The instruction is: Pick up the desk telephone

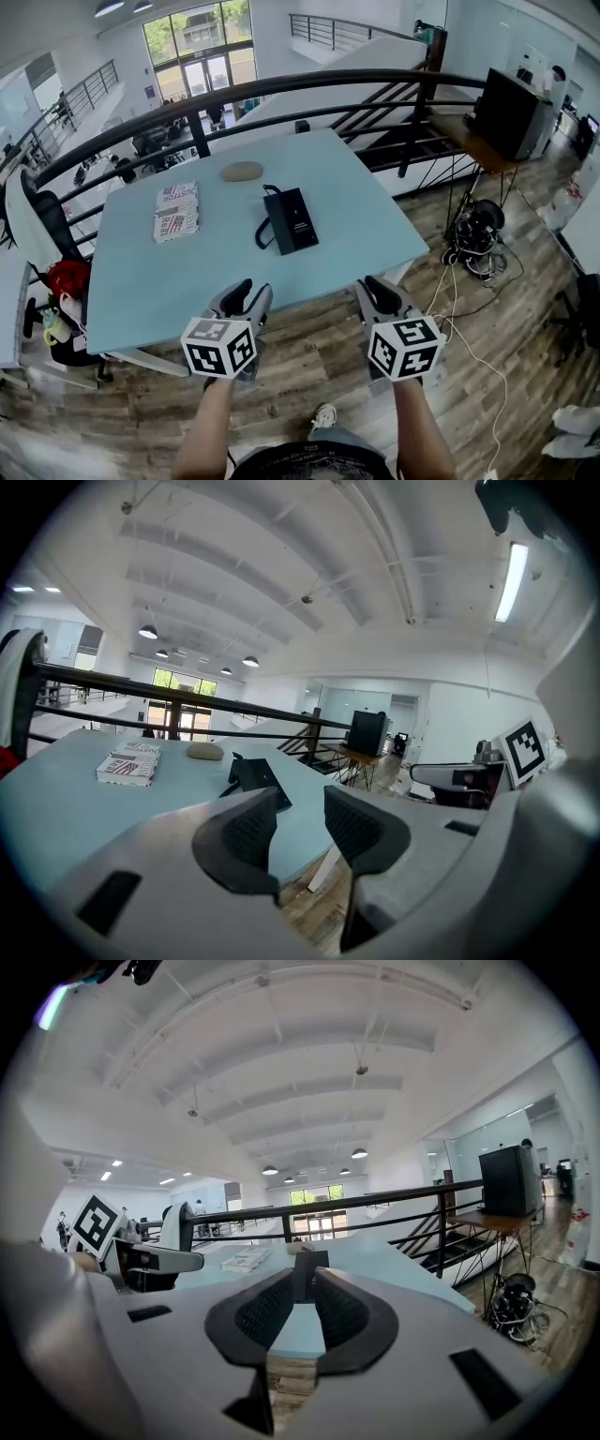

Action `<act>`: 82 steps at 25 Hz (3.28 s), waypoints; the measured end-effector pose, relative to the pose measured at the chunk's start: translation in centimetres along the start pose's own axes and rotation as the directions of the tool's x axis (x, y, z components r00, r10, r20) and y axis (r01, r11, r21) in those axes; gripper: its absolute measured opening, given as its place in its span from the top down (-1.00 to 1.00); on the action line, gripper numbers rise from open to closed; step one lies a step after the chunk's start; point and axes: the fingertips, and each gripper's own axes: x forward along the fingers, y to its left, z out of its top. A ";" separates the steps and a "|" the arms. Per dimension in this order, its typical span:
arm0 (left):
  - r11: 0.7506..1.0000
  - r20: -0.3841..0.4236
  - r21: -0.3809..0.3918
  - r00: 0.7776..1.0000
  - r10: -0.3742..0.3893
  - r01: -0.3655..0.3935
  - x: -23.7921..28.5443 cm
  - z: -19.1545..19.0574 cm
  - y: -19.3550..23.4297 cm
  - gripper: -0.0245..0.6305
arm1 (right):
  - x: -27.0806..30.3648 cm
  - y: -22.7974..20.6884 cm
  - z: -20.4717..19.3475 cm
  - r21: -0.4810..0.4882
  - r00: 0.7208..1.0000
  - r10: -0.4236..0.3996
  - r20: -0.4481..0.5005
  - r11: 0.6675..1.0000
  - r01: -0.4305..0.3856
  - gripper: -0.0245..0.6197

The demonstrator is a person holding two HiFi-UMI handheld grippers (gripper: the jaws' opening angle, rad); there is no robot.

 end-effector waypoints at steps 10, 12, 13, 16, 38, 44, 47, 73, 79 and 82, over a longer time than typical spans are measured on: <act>0.998 -0.024 -0.023 0.998 0.064 -0.065 4.1 0.5 0.3 0.32 | 3.9 -3.1 0.7 0.004 0.996 0.094 -0.012 0.996 -0.094 0.64; 0.997 -0.029 -0.031 0.997 0.072 -0.073 4.7 0.5 0.7 0.28 | 4.8 -3.5 0.8 0.009 0.994 0.107 -0.014 0.994 -0.106 0.62; 0.996 -0.032 -0.038 0.997 0.075 -0.076 5.0 0.4 0.9 0.26 | 5.2 -3.6 0.8 0.011 0.993 0.114 -0.016 0.993 -0.113 0.61; 0.995 -0.041 -0.061 0.996 0.077 -0.080 6.1 0.2 1.5 0.22 | 6.6 -3.9 0.7 0.012 0.990 0.137 -0.027 0.991 -0.137 0.57; 0.962 -0.177 -0.271 0.983 -0.041 -0.009 22.2 -0.7 14.0 0.15 | 26.9 -6.4 -0.6 0.088 0.947 0.254 -0.196 0.966 -0.241 0.34; 0.923 -0.256 -0.383 0.957 -0.135 0.028 25.9 -2.4 16.4 0.10 | 31.7 -6.0 -2.6 0.150 0.905 0.311 -0.290 0.949 -0.278 0.21; 0.901 -0.275 -0.432 0.944 -0.184 0.050 27.6 -3.0 17.2 0.05 | 33.8 -6.1 -3.4 0.189 0.886 0.337 -0.319 0.938 -0.289 0.17; 0.795 -0.256 -0.582 0.890 -0.378 0.170 32.4 -4.6 16.8 0.05 | 39.6 -4.0 -10.7 0.453 0.616 0.617 -0.489 0.783 -0.425 0.01; 0.788 -0.213 -0.597 0.917 -0.337 0.151 32.6 -4.7 17.0 0.12 | 39.4 -4.1 -11.4 0.470 0.589 0.642 -0.491 0.764 -0.442 0.02; 0.802 -0.215 -0.584 0.929 -0.302 0.125 32.8 -4.8 17.0 0.27 | 39.3 -4.3 -11.4 0.480 0.574 0.662 -0.483 0.748 -0.459 0.06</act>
